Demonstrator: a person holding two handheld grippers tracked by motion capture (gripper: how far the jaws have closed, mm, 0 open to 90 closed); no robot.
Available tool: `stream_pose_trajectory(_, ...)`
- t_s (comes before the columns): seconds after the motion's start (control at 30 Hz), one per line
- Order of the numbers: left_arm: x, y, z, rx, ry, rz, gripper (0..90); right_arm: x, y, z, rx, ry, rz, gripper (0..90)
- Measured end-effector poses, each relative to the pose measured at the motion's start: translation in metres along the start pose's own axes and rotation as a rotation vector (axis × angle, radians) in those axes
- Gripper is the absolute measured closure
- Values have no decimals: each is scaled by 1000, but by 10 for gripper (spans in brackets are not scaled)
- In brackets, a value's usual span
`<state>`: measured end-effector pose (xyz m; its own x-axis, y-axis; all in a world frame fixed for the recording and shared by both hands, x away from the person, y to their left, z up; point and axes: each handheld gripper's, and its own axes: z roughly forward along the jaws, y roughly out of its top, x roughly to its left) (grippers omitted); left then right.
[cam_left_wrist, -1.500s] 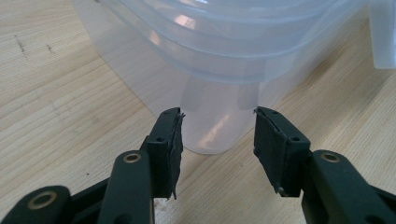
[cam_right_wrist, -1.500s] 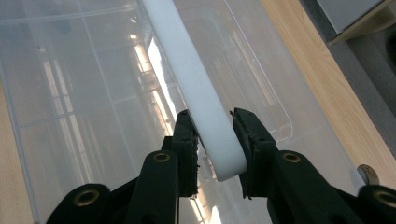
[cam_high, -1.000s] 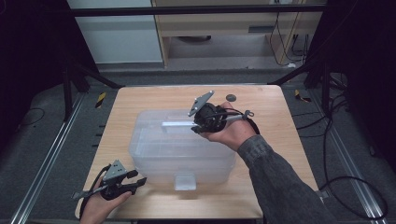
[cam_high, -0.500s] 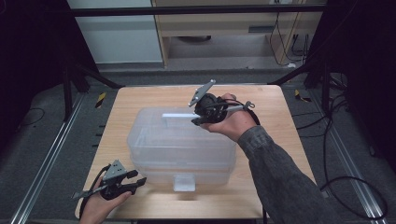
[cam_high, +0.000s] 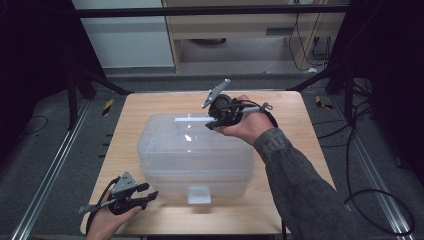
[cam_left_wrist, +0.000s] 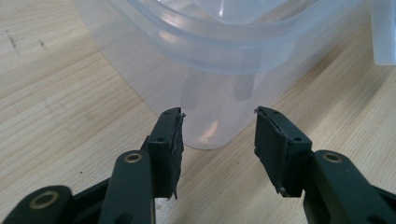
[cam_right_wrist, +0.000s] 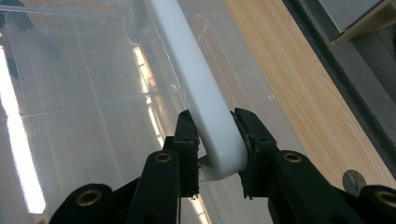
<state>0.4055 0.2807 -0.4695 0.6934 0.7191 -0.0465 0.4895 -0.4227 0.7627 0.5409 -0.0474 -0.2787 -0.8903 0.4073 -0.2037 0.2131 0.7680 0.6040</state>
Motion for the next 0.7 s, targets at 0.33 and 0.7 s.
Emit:
stream_pose_trajectory(0.33, 3, -4, -10, -22, 25, -11, 431, -1, 0, -1, -4, 5, 6, 713)
stream_pose_trajectory(0.7, 10, -6, -20, -62, 54, -48, 391, -10, 3, -4, -12, -4, 25, 705)
